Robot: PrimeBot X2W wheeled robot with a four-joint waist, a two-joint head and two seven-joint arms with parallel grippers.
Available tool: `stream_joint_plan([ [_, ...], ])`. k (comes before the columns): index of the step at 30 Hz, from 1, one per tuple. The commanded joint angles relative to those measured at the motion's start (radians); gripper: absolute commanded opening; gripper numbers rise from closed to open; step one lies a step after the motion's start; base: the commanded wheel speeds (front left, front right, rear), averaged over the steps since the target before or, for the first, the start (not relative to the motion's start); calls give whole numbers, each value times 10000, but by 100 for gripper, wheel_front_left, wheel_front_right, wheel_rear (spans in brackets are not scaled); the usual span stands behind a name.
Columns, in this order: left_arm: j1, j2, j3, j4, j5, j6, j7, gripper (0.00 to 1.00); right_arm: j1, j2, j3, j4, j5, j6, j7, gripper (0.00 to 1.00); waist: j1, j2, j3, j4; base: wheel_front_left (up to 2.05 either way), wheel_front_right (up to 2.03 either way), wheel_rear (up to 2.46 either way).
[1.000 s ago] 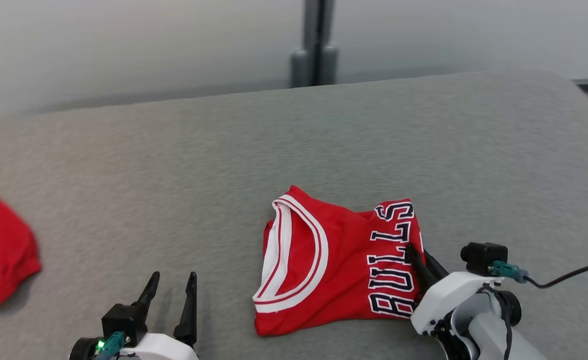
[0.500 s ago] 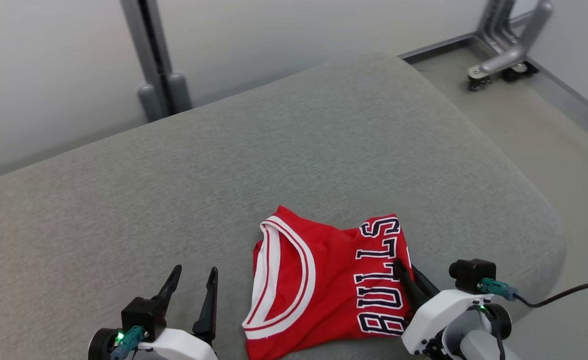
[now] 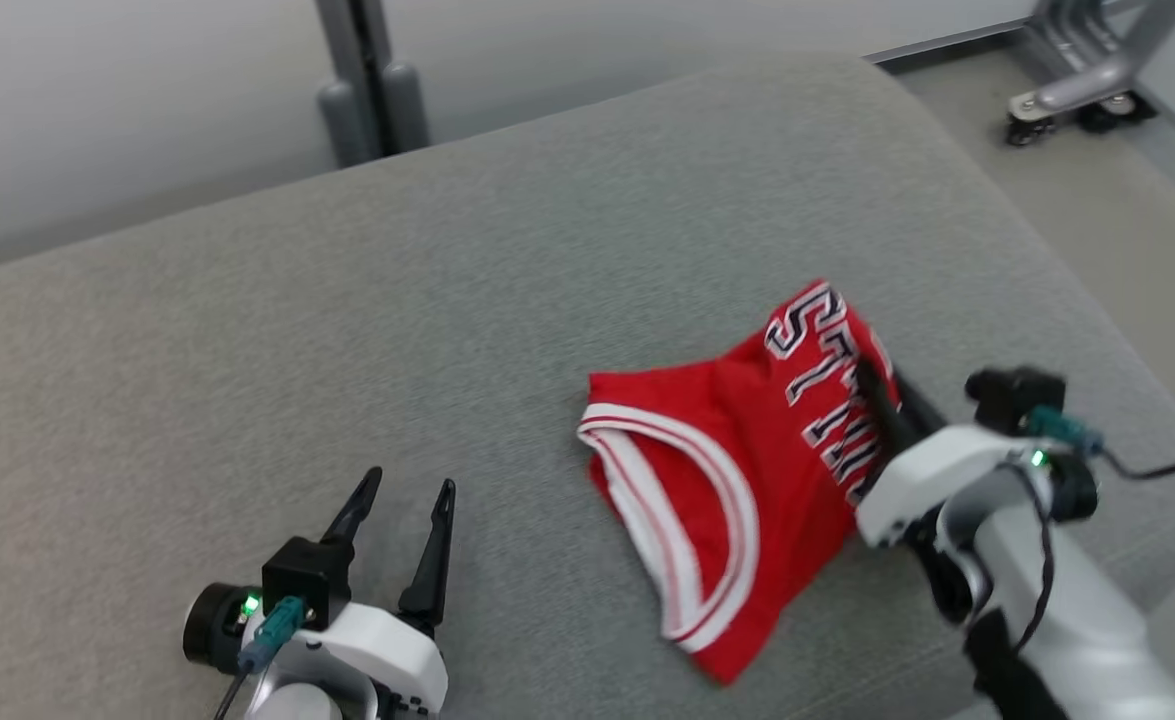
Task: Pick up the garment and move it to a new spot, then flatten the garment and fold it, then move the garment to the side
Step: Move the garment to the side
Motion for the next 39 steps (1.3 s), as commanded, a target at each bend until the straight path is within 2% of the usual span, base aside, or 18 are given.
stream_joint_plan([
  [1,-186,66,64,-34,100,-75,-14,100,-298,-144,-172,62,-174,-3,-67,0,0,-1,507,593,0,0,0],
  [9,-622,58,327,-279,567,-285,-16,100,-1966,-1225,-2349,1019,-2105,-3,-61,0,0,-1,1219,1553,0,0,0],
  [17,-959,57,391,-584,725,-433,-14,100,-2515,-2718,-5799,1621,-4576,-3,-60,0,0,-1,1721,2206,0,0,0],
  [21,-1020,53,444,-644,683,-462,-14,100,-2387,-2862,-7400,1475,-5877,-3,-60,0,0,-1,1853,2338,0,0,0],
  [22,-1030,55,456,-668,706,-474,-14,100,-2394,-2803,-7819,1406,-6147,-3,-60,24,0,-1,1874,2356,0,0,0],
  [23,-1040,53,468,-685,735,-462,-14,100,-2412,-2692,-8149,1311,-6390,-3,-60,100,0,-1,1895,2367,0,0,0],
  [27,-1085,56,503,-708,771,-449,-14,100,-2645,-2011,-9026,313,-7047,-3,-60,100,0,-1,1959,2366,0,0,0],
  [30,-1077,56,502,-650,731,-415,-14,100,-2672,-1368,-8884,-431,-7177,-3,-60,100,0,-1,1899,2388,0,0,0],
  [33,-952,55,545,-643,560,-278,-14,100,-2366,-826,-8048,-874,-6747,-3,-59,100,0,-1,1694,2435,0,0,0],
  [39,-610,55,704,-633,254,-18,-14,100,-1005,-242,-5756,-2136,-5223,-3,-59,100,0,-1,1098,2668,0,0,0],
])
